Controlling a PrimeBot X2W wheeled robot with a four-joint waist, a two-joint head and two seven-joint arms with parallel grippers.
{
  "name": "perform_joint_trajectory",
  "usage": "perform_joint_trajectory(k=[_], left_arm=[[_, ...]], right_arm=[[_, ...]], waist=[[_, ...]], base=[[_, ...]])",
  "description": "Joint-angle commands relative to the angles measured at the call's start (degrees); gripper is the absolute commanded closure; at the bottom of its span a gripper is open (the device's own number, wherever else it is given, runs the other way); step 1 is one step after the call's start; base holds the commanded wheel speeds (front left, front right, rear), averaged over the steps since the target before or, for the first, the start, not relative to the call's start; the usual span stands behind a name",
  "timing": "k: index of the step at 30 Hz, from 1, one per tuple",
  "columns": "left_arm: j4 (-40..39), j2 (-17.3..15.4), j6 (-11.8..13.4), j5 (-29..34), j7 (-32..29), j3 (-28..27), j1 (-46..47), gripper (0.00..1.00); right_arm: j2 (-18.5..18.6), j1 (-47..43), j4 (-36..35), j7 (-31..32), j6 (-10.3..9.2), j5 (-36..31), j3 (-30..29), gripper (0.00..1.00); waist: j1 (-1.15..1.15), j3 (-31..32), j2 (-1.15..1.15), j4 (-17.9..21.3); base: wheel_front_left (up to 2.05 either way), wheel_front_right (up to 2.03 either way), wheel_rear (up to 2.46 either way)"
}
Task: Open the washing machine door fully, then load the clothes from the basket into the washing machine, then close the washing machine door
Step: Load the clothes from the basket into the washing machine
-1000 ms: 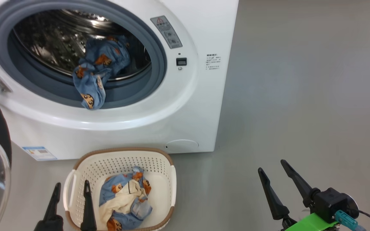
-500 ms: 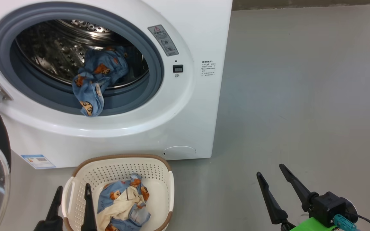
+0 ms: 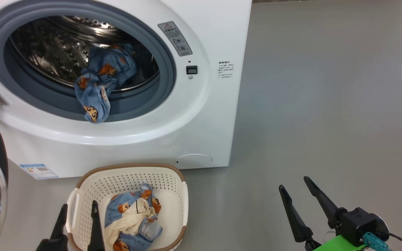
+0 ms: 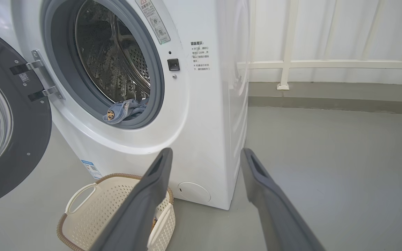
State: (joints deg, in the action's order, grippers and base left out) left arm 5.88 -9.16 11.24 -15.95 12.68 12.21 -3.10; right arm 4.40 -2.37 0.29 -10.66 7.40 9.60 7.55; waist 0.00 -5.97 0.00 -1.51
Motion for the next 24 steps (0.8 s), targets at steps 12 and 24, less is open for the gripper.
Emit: perform_joint_trajectory(k=[12,24], left_arm=[[4.93,-0.08,-1.40,-2.47,0.53,-2.27,8.84,0.00],[13.86,-2.42,-5.68,-5.92,-1.53,-4.19,23.29,0.00]], right_arm=[[0.65,3.16,-2.66,-0.46,0.09,-0.22,1.38,0.00],[0.48,6.65,-3.32,-1.63,0.09,0.17,1.02,0.00]], waist=[[0.00,-5.39,0.00,1.57],[0.00,-14.17,0.00,4.30]], base=[[0.00,0.00,0.00],[0.00,0.00,0.00]])
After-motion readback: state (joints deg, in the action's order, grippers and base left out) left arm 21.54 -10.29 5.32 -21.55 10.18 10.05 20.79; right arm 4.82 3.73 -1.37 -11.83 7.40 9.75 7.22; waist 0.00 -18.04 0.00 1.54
